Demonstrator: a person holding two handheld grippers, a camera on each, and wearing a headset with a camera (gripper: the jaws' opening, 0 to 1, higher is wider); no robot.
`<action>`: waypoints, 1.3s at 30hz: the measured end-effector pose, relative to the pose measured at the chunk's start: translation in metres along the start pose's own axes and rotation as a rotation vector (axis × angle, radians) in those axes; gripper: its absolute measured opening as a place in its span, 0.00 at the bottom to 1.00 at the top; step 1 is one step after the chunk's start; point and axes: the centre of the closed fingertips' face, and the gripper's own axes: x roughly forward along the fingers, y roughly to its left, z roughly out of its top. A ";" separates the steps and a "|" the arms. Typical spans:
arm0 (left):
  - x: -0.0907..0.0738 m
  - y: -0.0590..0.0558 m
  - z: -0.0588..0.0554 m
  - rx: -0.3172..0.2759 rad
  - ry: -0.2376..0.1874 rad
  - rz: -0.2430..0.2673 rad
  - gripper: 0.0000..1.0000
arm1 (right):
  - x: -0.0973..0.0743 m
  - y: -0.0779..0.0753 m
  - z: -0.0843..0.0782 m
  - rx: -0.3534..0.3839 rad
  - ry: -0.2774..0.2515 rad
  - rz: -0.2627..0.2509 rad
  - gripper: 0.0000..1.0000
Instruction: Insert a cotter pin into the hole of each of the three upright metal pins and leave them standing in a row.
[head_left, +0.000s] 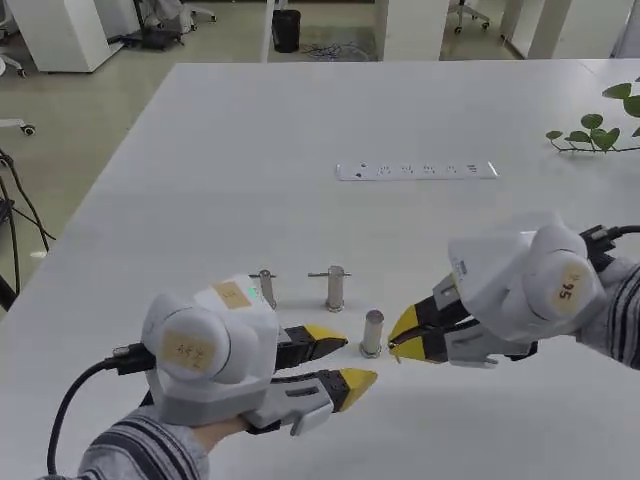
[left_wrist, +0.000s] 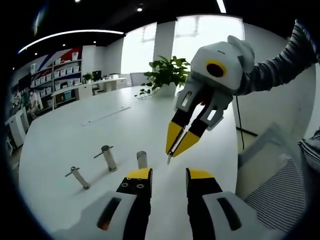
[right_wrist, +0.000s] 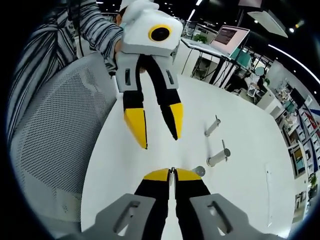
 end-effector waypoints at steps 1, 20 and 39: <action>0.002 -0.001 0.000 0.001 0.000 -0.005 0.25 | 0.000 0.000 -0.001 0.008 0.000 0.000 0.00; 0.005 0.000 -0.003 0.001 0.010 0.021 0.27 | -0.010 -0.003 0.038 0.128 -0.175 0.014 0.00; 0.006 0.004 -0.005 -0.031 -0.008 0.034 0.00 | -0.017 0.005 0.069 0.250 -0.323 0.088 0.00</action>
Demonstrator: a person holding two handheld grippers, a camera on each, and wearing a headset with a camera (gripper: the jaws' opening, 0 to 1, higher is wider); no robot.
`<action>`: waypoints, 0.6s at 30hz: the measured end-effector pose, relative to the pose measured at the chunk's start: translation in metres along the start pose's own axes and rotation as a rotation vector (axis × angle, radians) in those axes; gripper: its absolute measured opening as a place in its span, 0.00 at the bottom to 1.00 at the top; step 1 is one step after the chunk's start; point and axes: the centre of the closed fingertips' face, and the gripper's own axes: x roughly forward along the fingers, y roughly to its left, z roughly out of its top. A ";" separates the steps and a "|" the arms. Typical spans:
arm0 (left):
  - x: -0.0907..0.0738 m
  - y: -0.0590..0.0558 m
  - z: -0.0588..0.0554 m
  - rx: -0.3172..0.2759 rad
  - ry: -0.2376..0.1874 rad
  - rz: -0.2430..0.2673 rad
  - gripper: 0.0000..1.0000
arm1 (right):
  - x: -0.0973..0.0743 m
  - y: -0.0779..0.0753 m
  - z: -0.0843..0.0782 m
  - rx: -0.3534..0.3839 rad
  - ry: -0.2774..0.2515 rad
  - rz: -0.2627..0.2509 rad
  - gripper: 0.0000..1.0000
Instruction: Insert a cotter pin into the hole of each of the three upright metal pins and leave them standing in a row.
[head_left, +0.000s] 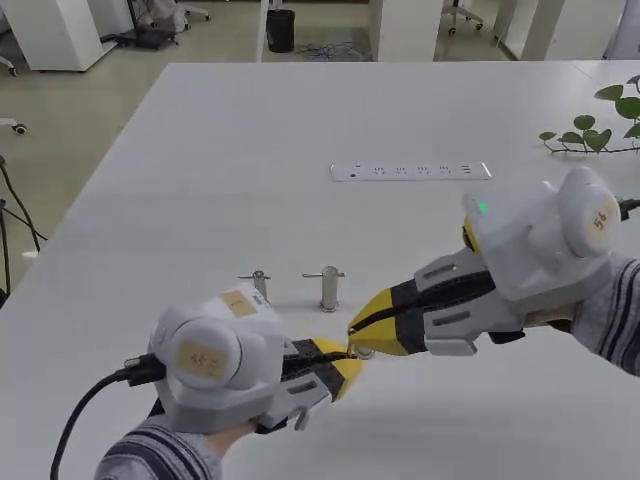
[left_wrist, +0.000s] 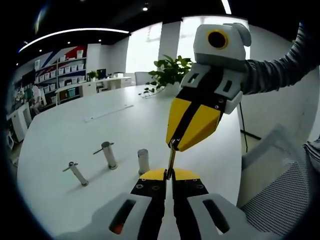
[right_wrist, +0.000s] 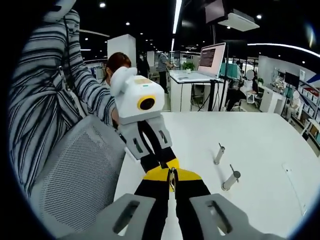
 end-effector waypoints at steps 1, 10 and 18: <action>-0.001 0.000 0.000 0.000 0.000 0.001 0.00 | 0.000 0.001 -0.001 0.004 0.003 0.003 0.00; -0.008 -0.003 -0.009 0.030 0.036 -0.024 0.00 | 0.000 0.006 -0.013 -0.068 0.083 0.040 0.00; -0.012 -0.008 -0.006 0.075 0.036 -0.057 0.00 | -0.003 0.008 -0.029 -0.145 0.188 0.037 0.00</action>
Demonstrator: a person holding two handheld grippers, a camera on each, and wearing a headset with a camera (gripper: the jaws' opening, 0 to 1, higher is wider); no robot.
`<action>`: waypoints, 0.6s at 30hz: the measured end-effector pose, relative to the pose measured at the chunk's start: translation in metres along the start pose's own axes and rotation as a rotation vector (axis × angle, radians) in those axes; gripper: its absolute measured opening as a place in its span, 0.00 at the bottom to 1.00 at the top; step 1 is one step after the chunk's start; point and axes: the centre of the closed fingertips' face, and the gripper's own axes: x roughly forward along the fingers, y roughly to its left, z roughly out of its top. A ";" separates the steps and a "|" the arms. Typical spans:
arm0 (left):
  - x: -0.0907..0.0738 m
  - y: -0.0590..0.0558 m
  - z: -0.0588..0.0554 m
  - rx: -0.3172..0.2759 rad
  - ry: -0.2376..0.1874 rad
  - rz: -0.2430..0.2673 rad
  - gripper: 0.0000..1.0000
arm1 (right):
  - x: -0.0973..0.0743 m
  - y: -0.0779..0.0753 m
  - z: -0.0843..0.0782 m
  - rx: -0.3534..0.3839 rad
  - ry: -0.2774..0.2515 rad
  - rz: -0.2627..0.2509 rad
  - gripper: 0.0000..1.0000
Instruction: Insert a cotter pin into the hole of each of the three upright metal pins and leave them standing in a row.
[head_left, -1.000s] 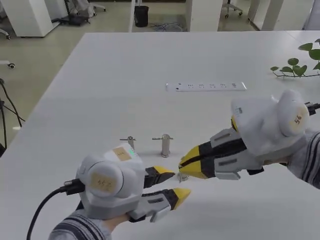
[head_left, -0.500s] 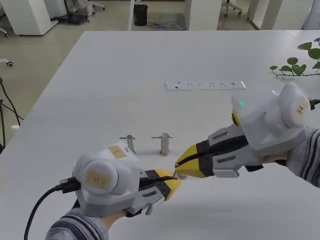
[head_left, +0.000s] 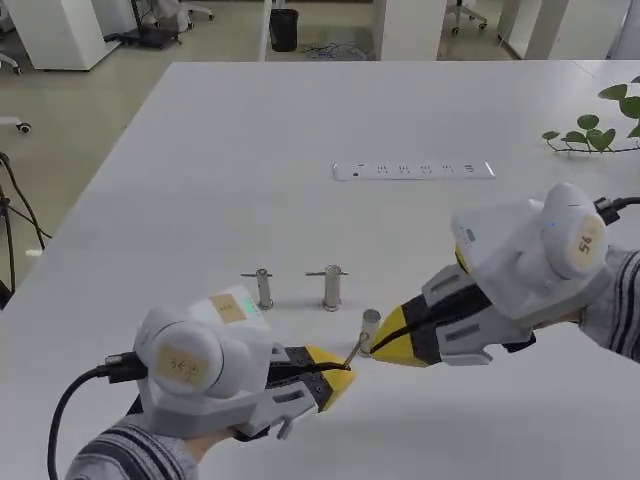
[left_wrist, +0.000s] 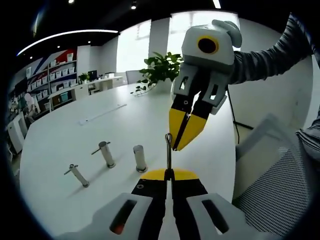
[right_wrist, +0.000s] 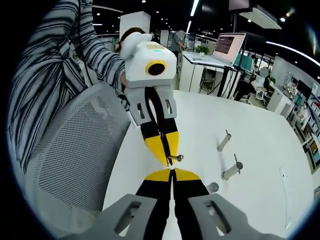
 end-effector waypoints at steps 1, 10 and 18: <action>0.000 -0.001 0.000 0.009 0.005 -0.008 0.00 | 0.000 0.000 -0.001 0.004 0.005 -0.005 0.00; 0.003 -0.005 -0.015 0.078 0.100 -0.008 0.00 | -0.005 -0.004 -0.006 0.006 0.038 -0.023 0.02; 0.002 -0.003 -0.024 0.114 0.171 0.004 0.00 | 0.006 0.003 -0.009 0.005 0.075 0.014 0.05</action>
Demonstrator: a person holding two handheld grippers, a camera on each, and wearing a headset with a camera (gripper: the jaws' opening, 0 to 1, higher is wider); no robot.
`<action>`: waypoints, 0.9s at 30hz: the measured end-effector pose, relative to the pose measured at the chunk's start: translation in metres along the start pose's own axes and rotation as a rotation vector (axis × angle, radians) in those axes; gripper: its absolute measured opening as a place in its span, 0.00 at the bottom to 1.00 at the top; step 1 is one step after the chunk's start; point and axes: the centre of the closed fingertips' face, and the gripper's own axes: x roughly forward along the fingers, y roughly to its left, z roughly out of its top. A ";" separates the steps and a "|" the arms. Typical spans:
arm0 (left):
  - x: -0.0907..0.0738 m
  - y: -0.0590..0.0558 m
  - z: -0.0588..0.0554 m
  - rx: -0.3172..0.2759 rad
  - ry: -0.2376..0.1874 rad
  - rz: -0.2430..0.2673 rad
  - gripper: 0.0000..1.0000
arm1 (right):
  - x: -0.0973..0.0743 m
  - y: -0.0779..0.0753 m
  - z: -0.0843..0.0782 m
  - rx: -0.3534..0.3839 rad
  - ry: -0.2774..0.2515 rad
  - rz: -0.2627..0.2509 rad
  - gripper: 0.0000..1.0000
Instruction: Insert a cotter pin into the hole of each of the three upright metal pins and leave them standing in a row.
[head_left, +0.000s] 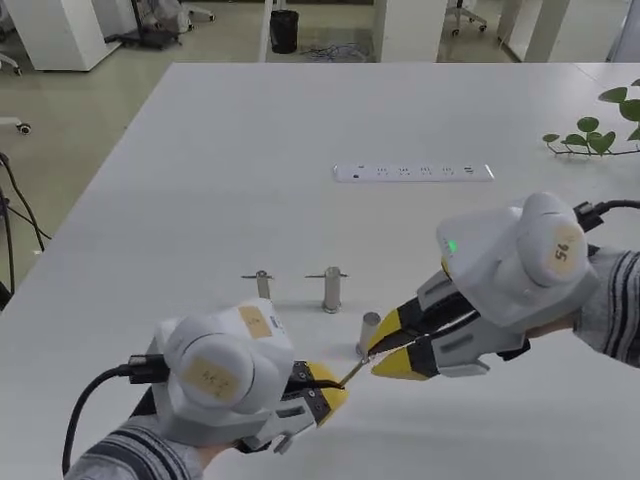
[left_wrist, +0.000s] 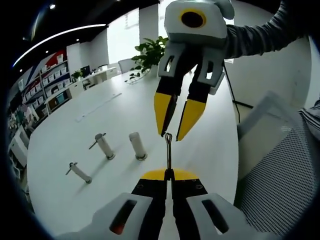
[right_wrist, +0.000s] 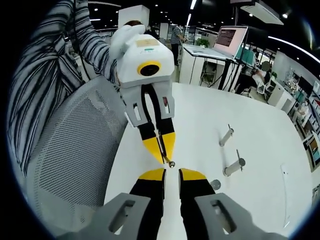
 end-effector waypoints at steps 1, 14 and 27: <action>0.000 0.000 0.000 0.001 0.004 -0.002 0.00 | 0.001 0.000 0.000 -0.001 0.006 0.003 0.05; 0.003 -0.005 -0.010 0.066 0.097 -0.017 0.00 | 0.023 0.006 -0.004 -0.028 0.108 0.080 0.04; 0.004 -0.006 -0.016 0.111 0.166 -0.033 0.00 | 0.029 0.009 -0.010 -0.053 0.172 0.115 0.00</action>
